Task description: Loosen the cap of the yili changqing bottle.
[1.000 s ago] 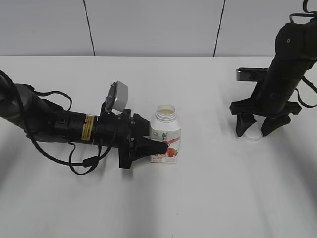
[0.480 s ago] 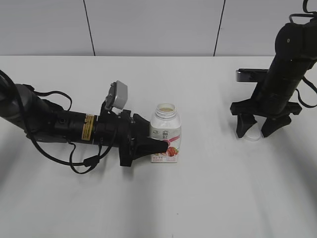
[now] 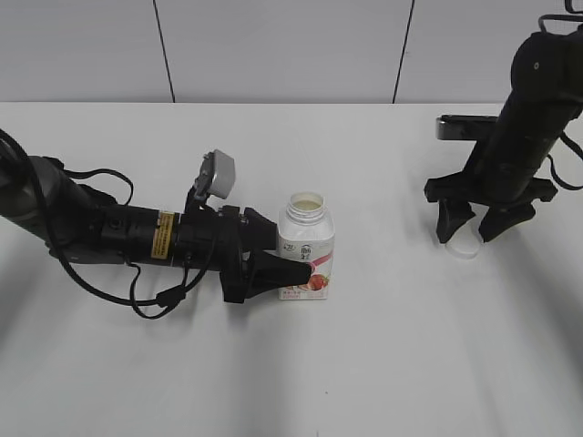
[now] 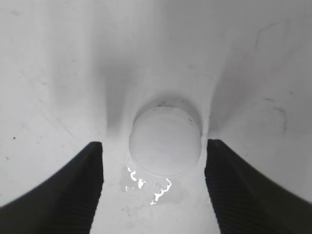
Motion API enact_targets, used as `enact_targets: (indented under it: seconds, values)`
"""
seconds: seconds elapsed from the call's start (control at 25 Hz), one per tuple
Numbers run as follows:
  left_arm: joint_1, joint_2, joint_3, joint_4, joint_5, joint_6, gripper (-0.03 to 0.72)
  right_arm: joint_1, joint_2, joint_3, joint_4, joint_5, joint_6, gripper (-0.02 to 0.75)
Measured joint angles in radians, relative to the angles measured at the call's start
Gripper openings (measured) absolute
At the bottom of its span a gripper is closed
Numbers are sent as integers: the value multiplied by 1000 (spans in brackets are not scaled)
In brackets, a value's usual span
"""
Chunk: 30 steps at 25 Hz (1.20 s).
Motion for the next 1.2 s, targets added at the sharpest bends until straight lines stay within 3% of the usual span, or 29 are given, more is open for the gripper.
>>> enact_targets:
  seconds: [0.24, 0.44, 0.72, 1.2]
  values:
    - [0, 0, 0, 0, 0, -2, 478, 0, -45, 0, 0, 0, 0, 470]
    - [0, -4, 6, -3, 0, -2, 484, 0, -86, 0, 0, 1, 0, 468]
    - [0, -22, 33, -29, -5, -3, 557, 0, -110, 0, 0, 0, 0, 467]
    - [0, -71, 33, -32, -45, -2, 565, 0, -111, 0, 1, 0, -1, 465]
